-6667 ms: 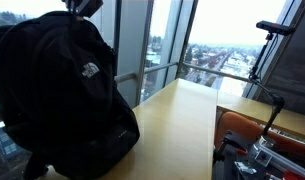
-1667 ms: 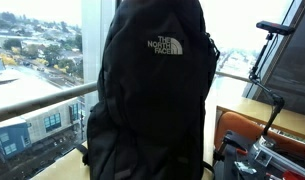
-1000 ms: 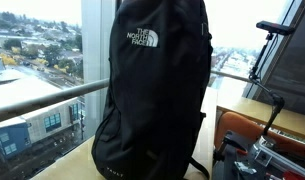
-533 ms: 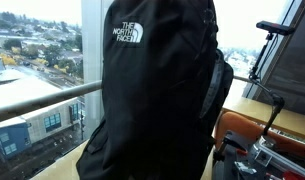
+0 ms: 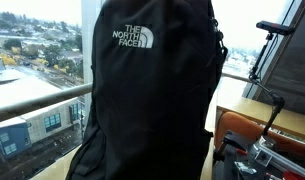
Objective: Put the white cable in the black bag then lay the bag down.
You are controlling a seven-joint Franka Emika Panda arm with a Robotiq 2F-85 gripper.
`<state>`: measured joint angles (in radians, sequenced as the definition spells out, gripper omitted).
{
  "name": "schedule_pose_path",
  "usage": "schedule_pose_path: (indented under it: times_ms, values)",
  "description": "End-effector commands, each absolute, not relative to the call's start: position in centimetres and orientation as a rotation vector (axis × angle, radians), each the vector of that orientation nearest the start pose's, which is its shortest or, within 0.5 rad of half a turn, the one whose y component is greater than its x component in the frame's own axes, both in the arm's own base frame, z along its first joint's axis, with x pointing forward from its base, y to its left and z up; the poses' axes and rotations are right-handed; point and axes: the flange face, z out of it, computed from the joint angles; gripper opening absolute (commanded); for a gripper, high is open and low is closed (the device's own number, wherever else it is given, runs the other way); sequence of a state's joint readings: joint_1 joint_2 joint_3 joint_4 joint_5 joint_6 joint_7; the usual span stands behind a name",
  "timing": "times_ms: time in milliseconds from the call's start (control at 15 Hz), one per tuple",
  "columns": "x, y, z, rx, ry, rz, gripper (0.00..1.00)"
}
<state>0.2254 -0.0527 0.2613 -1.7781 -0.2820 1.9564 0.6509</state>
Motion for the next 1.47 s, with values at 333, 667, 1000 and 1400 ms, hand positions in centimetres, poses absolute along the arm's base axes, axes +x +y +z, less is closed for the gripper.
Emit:
schedule_pose_path:
  times_ms: [333,667,1000,1400]
  values:
    - [52.2,21.2,60.2,-3.182,0.227,-0.598,0.02]
    - [53.2,18.0,60.1,-3.170,0.291,-0.601,0.49]
    - [53.4,15.9,61.5,-3.154,0.317,-0.647,0.84]
    - [52.9,16.7,62.0,-3.137,0.269,-0.693,1.00]
